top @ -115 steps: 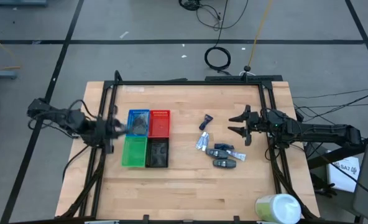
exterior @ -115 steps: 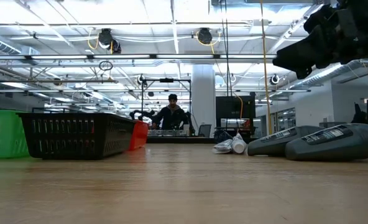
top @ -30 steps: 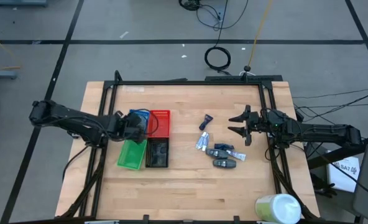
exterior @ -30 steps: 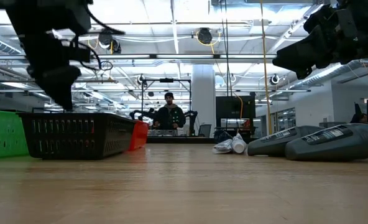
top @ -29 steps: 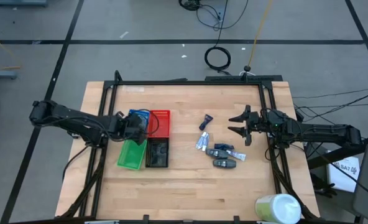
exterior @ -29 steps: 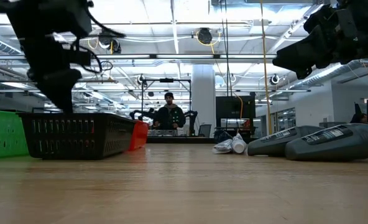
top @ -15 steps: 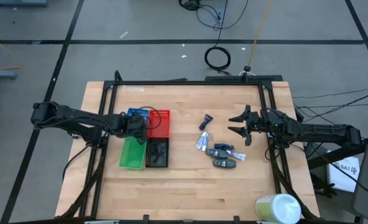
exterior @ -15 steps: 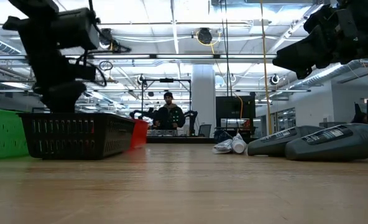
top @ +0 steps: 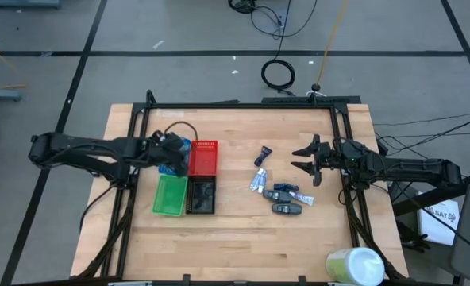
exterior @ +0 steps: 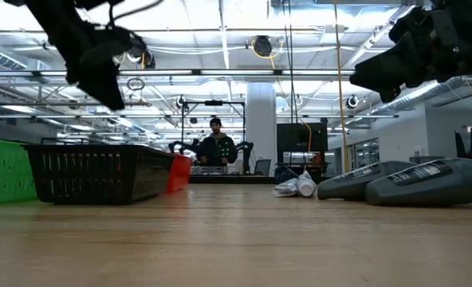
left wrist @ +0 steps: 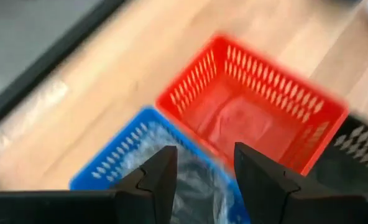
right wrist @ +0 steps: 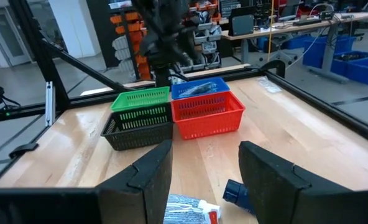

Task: Pick & Place Travel size toiletries
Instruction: Put the bottom blue shave cream into the green bin

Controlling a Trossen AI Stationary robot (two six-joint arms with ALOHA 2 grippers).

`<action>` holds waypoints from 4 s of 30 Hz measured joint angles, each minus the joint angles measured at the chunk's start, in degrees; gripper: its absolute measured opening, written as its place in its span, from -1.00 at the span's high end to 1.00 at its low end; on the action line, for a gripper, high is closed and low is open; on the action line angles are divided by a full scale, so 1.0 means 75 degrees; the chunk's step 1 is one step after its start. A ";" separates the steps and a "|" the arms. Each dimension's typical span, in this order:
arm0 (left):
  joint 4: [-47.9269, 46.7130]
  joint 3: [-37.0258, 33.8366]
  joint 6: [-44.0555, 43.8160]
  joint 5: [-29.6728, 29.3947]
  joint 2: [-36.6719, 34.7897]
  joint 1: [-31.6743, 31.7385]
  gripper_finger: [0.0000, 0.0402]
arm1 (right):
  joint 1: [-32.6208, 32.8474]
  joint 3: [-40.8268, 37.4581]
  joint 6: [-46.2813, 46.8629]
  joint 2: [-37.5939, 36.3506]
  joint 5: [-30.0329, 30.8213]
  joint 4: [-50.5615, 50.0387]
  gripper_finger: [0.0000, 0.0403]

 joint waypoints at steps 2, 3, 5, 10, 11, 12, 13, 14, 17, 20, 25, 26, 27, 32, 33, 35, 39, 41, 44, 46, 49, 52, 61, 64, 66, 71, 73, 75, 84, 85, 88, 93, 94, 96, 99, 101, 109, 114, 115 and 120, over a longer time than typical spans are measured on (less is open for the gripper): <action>0.0315 0.0004 0.0212 -0.0165 -0.0288 -0.0091 0.22 | 0.0000 0.0000 0.0103 0.0004 -0.0046 -0.0008 0.14; 0.0477 0.0001 0.0382 -0.0214 -0.0436 -0.0173 0.22 | 0.0000 0.0000 0.0137 0.0015 -0.0168 -0.0021 0.14; 0.1133 0.0003 0.0905 -0.0222 -0.0726 -0.0357 0.22 | 0.0008 0.0000 0.0191 0.0033 -0.0424 -0.0030 0.14; 0.3393 -0.0242 0.2724 -0.0073 -0.1308 -0.1031 0.22 | 0.0095 0.0000 0.0193 0.0191 -0.0580 0.0192 0.14; 0.3841 -0.0344 0.3137 0.0139 -0.1394 -0.1158 0.22 | 0.0191 0.0000 0.0193 0.0260 -0.0568 0.0368 0.14; 0.4284 -0.0448 0.3517 0.0409 -0.1457 -0.1262 0.22 | 0.0295 0.0000 0.0193 0.0324 -0.0574 0.0531 0.14; 0.4716 -0.0557 0.3820 0.0654 -0.1497 -0.1356 0.22 | 0.0401 0.0000 0.0192 0.0414 -0.0581 0.0670 0.14; 0.5107 -0.0686 0.4063 0.0858 -0.1526 -0.1435 0.22 | 0.0507 0.0019 0.0192 0.0528 -0.0571 0.0766 0.14; 0.5869 -0.1038 0.4537 0.1105 -0.1550 -0.1592 0.22 | 0.0832 0.0337 0.0214 0.0935 -0.0339 0.0217 0.14; 0.6018 -0.1300 0.4605 0.1122 -0.1550 -0.1592 0.22 | 0.1204 0.0875 0.0242 0.1577 0.0351 -0.1198 0.14; 0.6182 -0.1590 0.4281 0.1113 -0.1550 -0.1428 0.22 | 0.1754 0.1558 0.0563 0.2951 0.1124 -0.2857 0.14; 0.6187 -0.1612 0.4224 0.1116 -0.1550 -0.1403 0.22 | 0.1854 0.1622 0.0677 0.3213 0.1198 -0.2988 0.14; 0.6187 -0.1620 0.4220 0.1119 -0.1550 -0.1392 0.22 | 0.1945 0.1657 0.0769 0.3467 0.1201 -0.3058 0.14; 0.6210 -0.1620 0.4605 0.1122 -0.1550 -0.1379 0.22 | 0.2389 0.1676 0.0976 0.4538 0.1203 -0.3094 0.14; 0.6210 -0.1620 0.4700 0.1119 -0.1550 -0.1379 0.22 | 0.2448 0.1676 0.0991 0.4705 0.1207 -0.3098 0.14; 0.6288 -0.1620 0.4779 0.1104 -0.1550 -0.1373 0.22 | 0.2523 0.1676 0.0991 0.4981 0.1235 -0.3087 0.14; 0.6490 -0.1620 0.4777 0.1090 -0.1553 -0.1373 0.22 | 0.2518 0.1679 0.0989 0.5339 0.1274 -0.3058 0.14; 0.6480 -0.1620 0.4770 0.1087 -0.1553 -0.1373 0.22 | 0.2515 0.1679 0.0982 0.5482 0.1396 -0.3059 0.14; 0.6461 -0.1621 0.4650 0.1088 -0.1553 -0.1373 0.22 | 0.2512 0.1679 0.0911 0.5600 0.1647 -0.3093 0.16; 0.6458 -0.1620 0.4554 0.1088 -0.1553 -0.1373 0.22 | 0.2512 0.1679 0.0843 0.5627 0.1737 -0.3101 0.22; 0.6455 -0.1620 0.4424 0.1090 -0.1553 -0.1373 0.22 | 0.2512 0.1679 0.0819 0.5588 0.1835 -0.3090 0.36; 0.6454 -0.1620 0.4373 0.1089 -0.1553 -0.1373 0.22 | 0.2512 0.1679 0.0789 0.5487 0.1833 -0.3031 0.54; 0.6452 -0.1620 0.4396 0.1087 -0.1550 -0.1373 0.22 | 0.2506 0.1679 0.0379 0.5017 0.1886 -0.2766 0.96; 0.6461 -0.1620 0.4396 0.1084 -0.1550 -0.1373 0.22 | 0.2500 0.1679 0.0297 0.4712 0.2078 -0.2594 0.93; 0.6465 -0.1620 0.4390 0.1084 -0.1550 -0.1373 0.22 | 0.2492 0.1679 0.0115 0.4518 0.2102 -0.2364 0.90; 0.6588 -0.1620 0.4274 0.1171 -0.1383 -0.1373 0.22 | 0.2492 0.1679 -0.0367 0.4159 0.2052 -0.1371 0.90; 0.6686 -0.1620 0.4194 0.1177 -0.1168 -0.1373 0.22 | 0.2492 0.1679 -0.0557 0.4086 0.2044 -0.1018 0.92; 0.6924 -0.1621 0.4202 0.1177 -0.0951 -0.1373 0.22 | 0.2492 0.1679 -0.0717 0.4071 0.2040 -0.0688 0.92; 0.8603 -0.1620 0.4420 0.1184 0.0344 -0.1373 0.22 | 0.2492 0.1676 -0.1425 0.4068 0.2276 0.0250 0.91; 0.8863 -0.1620 0.4427 0.1207 0.0516 -0.1373 0.22 | 0.2492 0.1676 -0.1463 0.4068 0.2288 0.0293 0.91; 0.9429 -0.1560 0.4516 0.1462 0.1054 -0.1373 0.22 | 0.2486 0.1676 -0.1495 0.4068 0.2285 0.0398 0.91; 0.9764 -0.0918 0.3935 0.1552 0.1870 -0.1376 0.22 | 0.2371 0.1676 -0.1419 0.4068 0.2279 0.0402 0.91; 0.9736 -0.0722 0.3888 0.1551 0.2052 -0.1376 0.20 | 0.2349 0.1676 -0.1419 0.4068 0.2276 0.0407 0.91; 0.9641 -0.0356 0.3924 0.1613 0.2503 -0.1373 0.15 | 0.2303 0.1676 -0.1416 0.4068 0.2265 0.0400 0.91; 0.9597 0.0136 0.4324 0.2049 0.3276 -0.1373 -0.03 | 0.2294 0.1676 -0.1416 0.4068 0.2264 0.0406 0.91; 0.9620 0.0480 0.4578 0.2176 0.3787 -0.1376 -0.18 | 0.2296 0.1676 -0.1407 0.4068 0.2264 0.0404 0.91; 0.9649 0.1701 0.5878 0.2180 0.5075 -0.1315 -0.68 | 0.2296 0.1676 -0.1270 0.4068 0.2236 0.0481 0.91; 0.9605 0.2236 0.6089 0.2174 0.5730 -0.1176 -0.77 | 0.2299 0.1676 -0.1305 0.4068 0.2218 0.0663 0.91; 0.9610 0.2342 0.6099 0.2162 0.5836 -0.1150 -0.77 | 0.2299 0.1676 -0.1305 0.4068 0.2215 0.0664 0.91; 0.9627 0.2777 0.6287 0.2183 0.6229 -0.1032 -0.73 | 0.2299 0.1676 -0.1318 0.4068 0.2206 0.0667 0.91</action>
